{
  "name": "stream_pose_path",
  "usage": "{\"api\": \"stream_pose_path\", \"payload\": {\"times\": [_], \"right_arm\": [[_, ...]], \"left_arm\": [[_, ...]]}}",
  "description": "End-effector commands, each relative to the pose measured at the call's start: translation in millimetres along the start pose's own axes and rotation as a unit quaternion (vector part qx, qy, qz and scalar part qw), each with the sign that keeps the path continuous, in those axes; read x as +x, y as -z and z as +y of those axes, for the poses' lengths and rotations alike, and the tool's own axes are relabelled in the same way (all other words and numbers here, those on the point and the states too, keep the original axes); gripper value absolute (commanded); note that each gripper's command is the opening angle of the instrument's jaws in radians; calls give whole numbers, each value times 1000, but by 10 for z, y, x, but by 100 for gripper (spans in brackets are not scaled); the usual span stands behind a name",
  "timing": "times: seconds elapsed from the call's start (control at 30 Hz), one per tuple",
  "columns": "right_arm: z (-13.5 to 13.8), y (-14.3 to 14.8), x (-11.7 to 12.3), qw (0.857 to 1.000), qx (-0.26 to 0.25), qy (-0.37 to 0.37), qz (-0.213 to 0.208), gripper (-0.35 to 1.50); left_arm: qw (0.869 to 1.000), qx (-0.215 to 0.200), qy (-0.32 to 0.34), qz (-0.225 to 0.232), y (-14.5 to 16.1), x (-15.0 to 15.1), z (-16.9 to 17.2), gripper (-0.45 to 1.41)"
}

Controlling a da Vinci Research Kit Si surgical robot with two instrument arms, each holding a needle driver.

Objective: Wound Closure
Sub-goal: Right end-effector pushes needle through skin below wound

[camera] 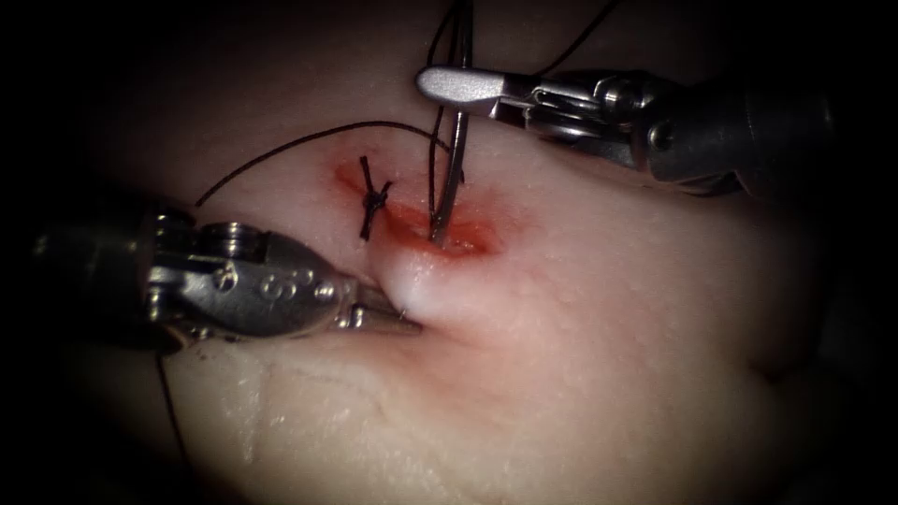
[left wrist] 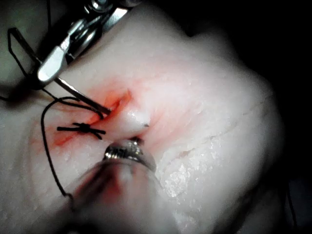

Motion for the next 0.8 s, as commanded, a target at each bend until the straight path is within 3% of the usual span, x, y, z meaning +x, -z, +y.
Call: {"api": "stream_pose_path", "payload": {"times": [0.03, 0.4, 0.57, 0.6, 0.67, 0.7, 0.73, 0.8], "right_arm": [[3, -8, -11, 1000, 1, 0, -1, -35], [0, -13, -29, 1000, 3, -4, -2, -35], [-3, -13, -23, 1000, -5, -10, 3, -35], [-3, -12, -20, 1000, 0, -5, 7, -28], [-2, -9, -14, 1000, 14, 15, 19, 69], [-2, -7, -10, 999, 19, 24, 24, 95], [-1, -6, -7, 999, 23, 23, 26, 105], [-1, 1, 2, 999, 26, 37, 28, 108]], "left_arm": [[1000, -2, 0, 0, -9, -2, 6, -38], [1000, -2, 1, 0, -8, -2, 6, -38], [1000, -3, 1, 0, -7, -2, 6, -38], [1000, -3, 1, 0, -6, -2, 7, -38], [1000, -4, -5, 1, -2, -1, 10, -38], [1000, -6, -7, 3, 1, -1, 11, -38], [1000, -5, -10, 4, 4, 0, 14, -38], [1000, 0, -19, 9, 11, 3, 18, -35]]}}
